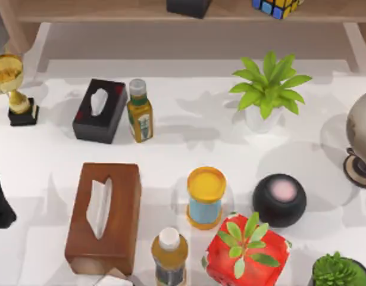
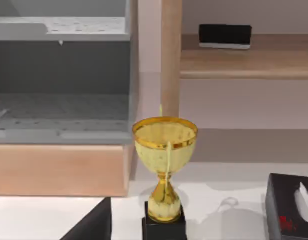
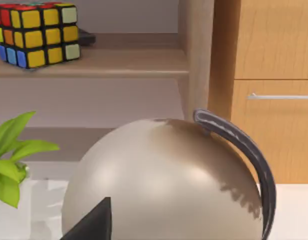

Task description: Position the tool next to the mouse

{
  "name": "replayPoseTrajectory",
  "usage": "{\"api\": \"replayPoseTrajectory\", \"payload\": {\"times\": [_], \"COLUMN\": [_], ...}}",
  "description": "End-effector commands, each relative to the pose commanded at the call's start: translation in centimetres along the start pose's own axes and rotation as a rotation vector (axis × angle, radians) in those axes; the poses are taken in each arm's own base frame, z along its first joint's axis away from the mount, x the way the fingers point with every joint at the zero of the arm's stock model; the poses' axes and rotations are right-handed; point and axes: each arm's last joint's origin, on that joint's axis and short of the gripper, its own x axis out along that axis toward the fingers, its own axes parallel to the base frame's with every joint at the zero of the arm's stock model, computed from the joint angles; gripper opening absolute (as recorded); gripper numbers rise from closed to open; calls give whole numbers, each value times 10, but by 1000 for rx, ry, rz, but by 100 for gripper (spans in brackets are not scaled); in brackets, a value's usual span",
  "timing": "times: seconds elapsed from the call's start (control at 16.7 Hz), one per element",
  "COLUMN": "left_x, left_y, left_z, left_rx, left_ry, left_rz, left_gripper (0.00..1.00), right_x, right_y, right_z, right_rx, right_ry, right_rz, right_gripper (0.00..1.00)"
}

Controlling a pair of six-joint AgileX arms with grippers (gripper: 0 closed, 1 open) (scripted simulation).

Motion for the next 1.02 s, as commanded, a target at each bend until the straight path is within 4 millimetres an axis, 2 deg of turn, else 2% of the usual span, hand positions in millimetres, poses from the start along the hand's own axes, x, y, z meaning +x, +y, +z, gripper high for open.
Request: {"api": "replayPoseTrajectory", "payload": {"times": [0.24,0.42,0.66,1.02], "left_x": [0,4,19,48], "left_y": [1,5,12,26], "left_z": [5,15,16,0], "left_rx": [-18,-67,-155,-297], "left_ry": [36,194,591,1254], "left_rz": [13,52,130,284], "left_gripper": [100,100,100,100], "right_x": [0,0,0,0], "right_y": [0,0,0,0], "right_z": [0,0,0,0], "right_rx": [0,0,0,0], "right_ry": [0,0,0,0], "right_rz": [0,0,0,0], "right_gripper": [100,100,100,100]}}
